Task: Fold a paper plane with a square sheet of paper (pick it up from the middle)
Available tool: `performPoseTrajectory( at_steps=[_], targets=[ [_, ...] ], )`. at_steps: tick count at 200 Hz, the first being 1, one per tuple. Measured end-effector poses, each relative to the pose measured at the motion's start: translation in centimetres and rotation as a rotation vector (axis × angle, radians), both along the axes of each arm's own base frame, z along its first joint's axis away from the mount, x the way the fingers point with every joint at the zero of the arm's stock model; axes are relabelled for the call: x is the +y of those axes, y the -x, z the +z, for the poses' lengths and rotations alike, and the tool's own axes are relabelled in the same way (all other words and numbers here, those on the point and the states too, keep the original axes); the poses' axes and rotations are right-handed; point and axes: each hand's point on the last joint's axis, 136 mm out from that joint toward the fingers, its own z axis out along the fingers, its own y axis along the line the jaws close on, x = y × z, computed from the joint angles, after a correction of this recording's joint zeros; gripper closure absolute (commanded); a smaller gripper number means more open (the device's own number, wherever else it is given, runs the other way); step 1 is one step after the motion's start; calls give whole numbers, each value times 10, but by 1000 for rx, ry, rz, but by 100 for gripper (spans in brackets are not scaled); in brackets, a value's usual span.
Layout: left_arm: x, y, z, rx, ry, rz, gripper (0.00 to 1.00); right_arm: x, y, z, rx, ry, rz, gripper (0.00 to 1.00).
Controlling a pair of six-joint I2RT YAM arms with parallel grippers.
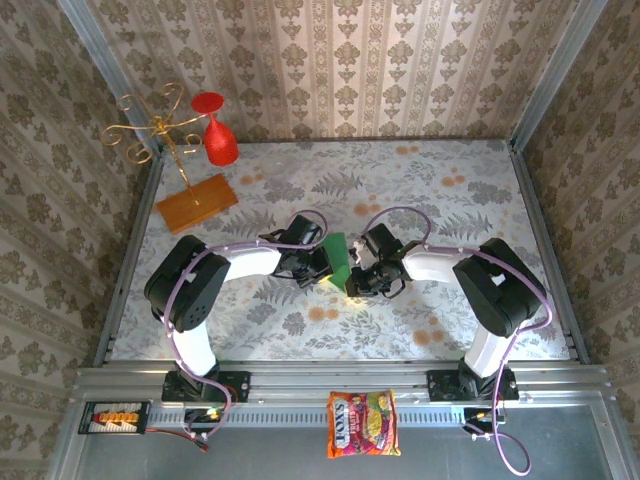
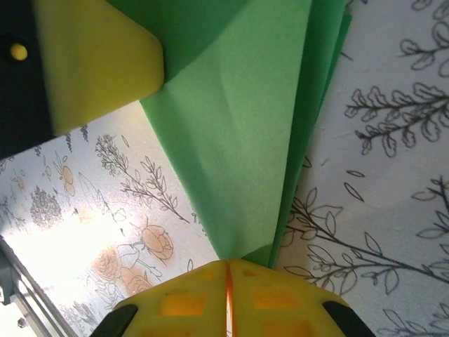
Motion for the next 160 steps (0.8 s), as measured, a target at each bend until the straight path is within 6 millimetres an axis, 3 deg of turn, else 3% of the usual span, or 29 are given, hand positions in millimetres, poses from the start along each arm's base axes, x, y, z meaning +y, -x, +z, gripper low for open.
performPoseTrajectory(
  at_steps=[160],
  targets=[
    [0, 0, 0, -5, -4, -9, 94, -16, 14, 2, -1, 22, -14, 89]
  ],
)
